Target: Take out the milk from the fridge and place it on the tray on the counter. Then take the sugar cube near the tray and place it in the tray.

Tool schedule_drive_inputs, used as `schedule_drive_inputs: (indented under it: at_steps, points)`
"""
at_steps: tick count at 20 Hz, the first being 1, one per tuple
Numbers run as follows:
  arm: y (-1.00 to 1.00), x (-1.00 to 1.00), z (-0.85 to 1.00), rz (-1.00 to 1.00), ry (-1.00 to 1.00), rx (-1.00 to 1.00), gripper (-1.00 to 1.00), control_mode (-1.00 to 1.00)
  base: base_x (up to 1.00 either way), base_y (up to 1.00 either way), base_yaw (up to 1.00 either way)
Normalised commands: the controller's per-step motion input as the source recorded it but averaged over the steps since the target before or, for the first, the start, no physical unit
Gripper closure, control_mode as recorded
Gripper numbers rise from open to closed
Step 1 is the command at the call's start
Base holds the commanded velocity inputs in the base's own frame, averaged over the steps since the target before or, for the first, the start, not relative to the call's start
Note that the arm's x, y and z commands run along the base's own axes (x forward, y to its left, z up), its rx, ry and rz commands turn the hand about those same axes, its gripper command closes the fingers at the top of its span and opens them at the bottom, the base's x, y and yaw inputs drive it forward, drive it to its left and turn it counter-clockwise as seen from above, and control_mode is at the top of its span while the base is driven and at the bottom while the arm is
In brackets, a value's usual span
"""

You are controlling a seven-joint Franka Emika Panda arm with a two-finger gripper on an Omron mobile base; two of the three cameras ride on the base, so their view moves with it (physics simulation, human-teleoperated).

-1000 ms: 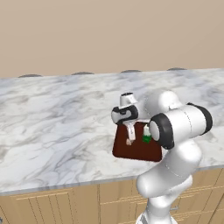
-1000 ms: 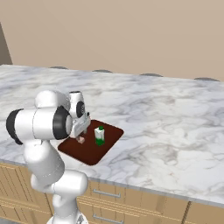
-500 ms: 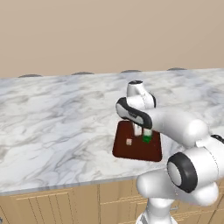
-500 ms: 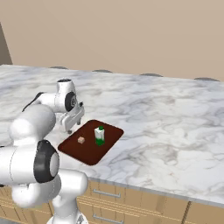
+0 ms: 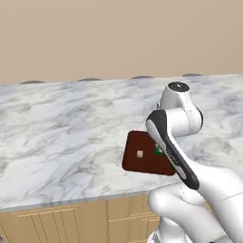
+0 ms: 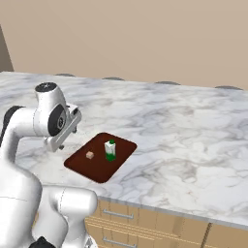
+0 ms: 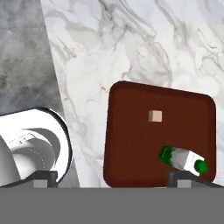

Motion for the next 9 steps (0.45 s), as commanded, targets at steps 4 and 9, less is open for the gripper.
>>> schedule_drive_inputs:
  at_steps: [4,9]
  points:
    - [0.0,-0.95,1.0,-0.17,-0.32,0.03,-1.0,-1.0,0.0,0.0,0.0]
    - [0.0,-0.88,1.0,-0.21,-0.37,0.04,-1.0,-1.0,0.0,0.0,0.0]
